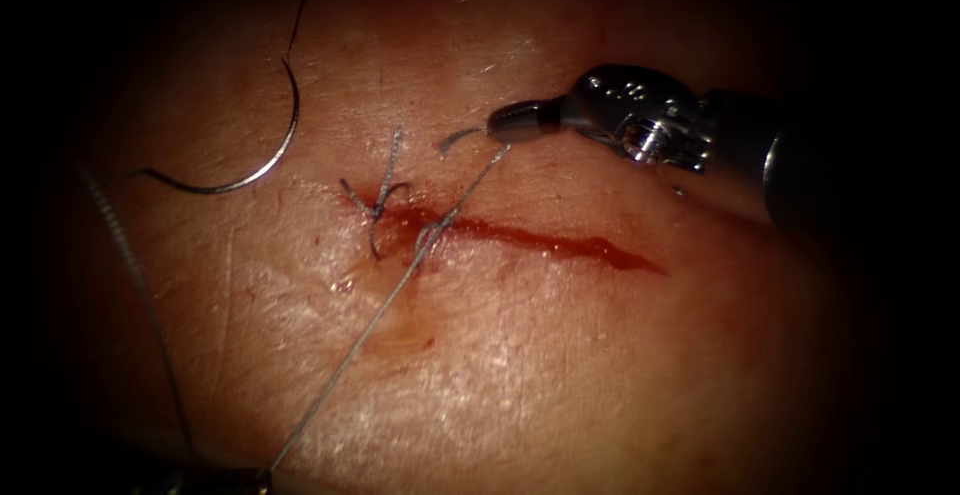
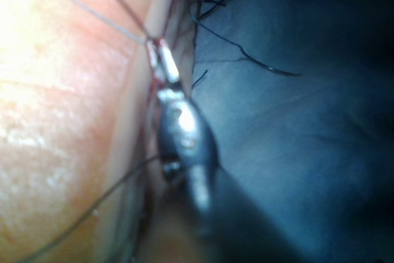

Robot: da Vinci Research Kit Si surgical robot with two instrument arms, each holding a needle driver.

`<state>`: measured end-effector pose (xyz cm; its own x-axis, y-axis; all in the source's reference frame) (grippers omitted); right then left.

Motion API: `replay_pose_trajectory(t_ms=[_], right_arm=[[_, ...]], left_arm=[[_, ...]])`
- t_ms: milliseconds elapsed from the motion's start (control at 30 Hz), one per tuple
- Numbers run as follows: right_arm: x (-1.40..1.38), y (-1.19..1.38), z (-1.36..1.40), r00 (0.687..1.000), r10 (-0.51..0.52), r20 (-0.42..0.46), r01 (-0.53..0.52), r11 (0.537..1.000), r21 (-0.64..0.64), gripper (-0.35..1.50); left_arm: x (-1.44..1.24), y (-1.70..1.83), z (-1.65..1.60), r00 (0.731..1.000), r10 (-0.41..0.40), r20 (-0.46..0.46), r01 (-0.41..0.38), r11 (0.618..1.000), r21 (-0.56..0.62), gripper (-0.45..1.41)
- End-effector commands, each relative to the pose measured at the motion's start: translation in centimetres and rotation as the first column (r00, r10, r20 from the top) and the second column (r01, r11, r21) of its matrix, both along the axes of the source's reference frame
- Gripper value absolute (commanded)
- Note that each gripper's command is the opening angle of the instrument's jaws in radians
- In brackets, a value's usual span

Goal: Wound Closure

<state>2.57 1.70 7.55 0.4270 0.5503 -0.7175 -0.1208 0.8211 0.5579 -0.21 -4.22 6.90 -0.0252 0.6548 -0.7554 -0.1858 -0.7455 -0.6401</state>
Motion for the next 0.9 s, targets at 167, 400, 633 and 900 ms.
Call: replay_pose_trajectory(t_ms=[167,400,633,900], right_arm=[[-0.03,0.1,0.09,0.997,0.055,0.06,-0.053,0.998,-0.042,-0.35],[-0.29,0.33,0.28,0.989,0.12,0.083,-0.112,0.989,-0.097,-0.35],[-0.25,0.31,0.34,0.99,0.123,0.069,-0.115,0.987,-0.11,-0.35],[-0.07,-0.03,0.19,0.995,-0.005,-0.103,-0.011,0.989,-0.15,0.57]], left_arm=[[-0.06,-0.3,0.11,1.0,-0.006,-0.017,0.006,1.0,0.016,-0.45],[0.03,-0.36,0.14,1.0,0.002,-0.01,-0.002,1.0,0.023,-0.45],[0.03,-0.34,0.12,1.0,-0.005,-0.02,0.006,0.999,0.032,-0.45],[-0.31,-0.01,-0.06,1.0,-0.011,-0.019,0.012,0.999,0.044,-0.45]])
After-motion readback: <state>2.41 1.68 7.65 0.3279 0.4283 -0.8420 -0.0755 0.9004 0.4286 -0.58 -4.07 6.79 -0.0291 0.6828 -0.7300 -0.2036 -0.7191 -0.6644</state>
